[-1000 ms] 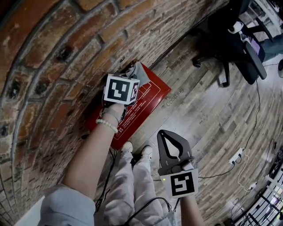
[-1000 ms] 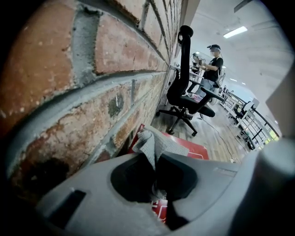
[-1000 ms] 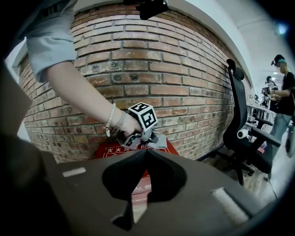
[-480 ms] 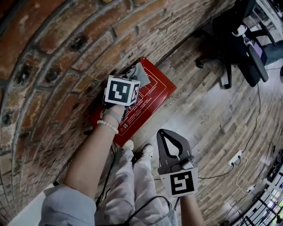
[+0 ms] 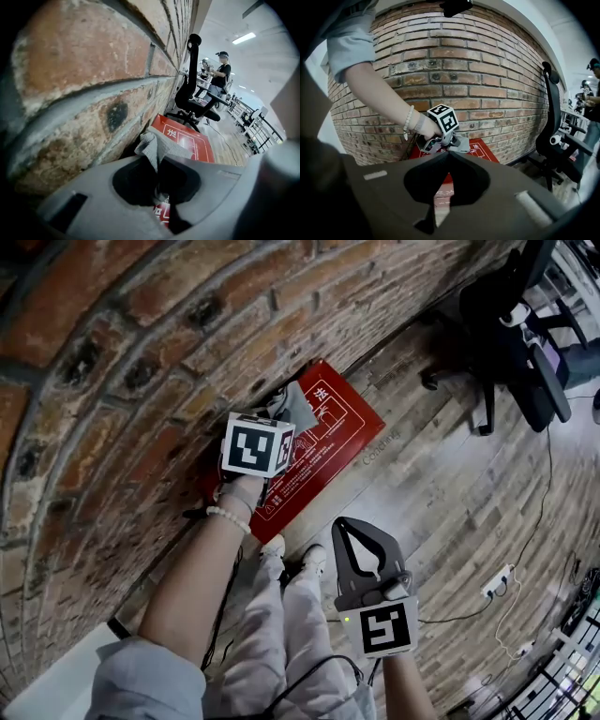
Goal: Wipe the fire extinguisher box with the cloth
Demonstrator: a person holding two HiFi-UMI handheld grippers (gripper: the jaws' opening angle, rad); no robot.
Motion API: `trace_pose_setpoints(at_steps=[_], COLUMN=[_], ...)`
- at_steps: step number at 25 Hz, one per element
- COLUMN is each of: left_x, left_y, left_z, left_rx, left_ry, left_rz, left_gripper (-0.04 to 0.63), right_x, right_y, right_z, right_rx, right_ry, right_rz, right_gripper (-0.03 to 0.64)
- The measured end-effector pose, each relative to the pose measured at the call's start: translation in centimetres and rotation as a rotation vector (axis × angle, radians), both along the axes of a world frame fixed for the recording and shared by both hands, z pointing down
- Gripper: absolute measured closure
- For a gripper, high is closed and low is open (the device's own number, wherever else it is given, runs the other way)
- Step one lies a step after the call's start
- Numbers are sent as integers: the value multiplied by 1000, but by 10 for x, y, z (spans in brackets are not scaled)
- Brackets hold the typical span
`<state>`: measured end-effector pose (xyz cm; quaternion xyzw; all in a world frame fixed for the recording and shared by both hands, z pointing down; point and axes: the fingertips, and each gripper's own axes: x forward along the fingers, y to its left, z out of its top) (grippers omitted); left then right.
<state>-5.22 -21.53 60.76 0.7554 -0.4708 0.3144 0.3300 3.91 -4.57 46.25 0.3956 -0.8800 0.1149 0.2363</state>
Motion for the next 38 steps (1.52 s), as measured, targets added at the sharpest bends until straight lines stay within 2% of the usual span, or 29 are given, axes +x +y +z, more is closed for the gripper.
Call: trace_pose_setpoints(at_steps=[21, 27, 38], left_x=[-64, -81, -108], left_y=[71, 92, 127], left_z=[0, 0, 0], left_rx=[-33, -28, -32], left_ry=[-49, -94, -120], left_rz=[-62, -47, -78], left_gripper=[583, 581, 583], right_x=[-38, -47, -65], right_y=[28, 31, 38], right_z=[-12, -15, -19], right_rx=[3, 7, 7], right_ry=[32, 31, 26], right_rz=[-101, -114, -145], right_gripper=[611, 611, 611])
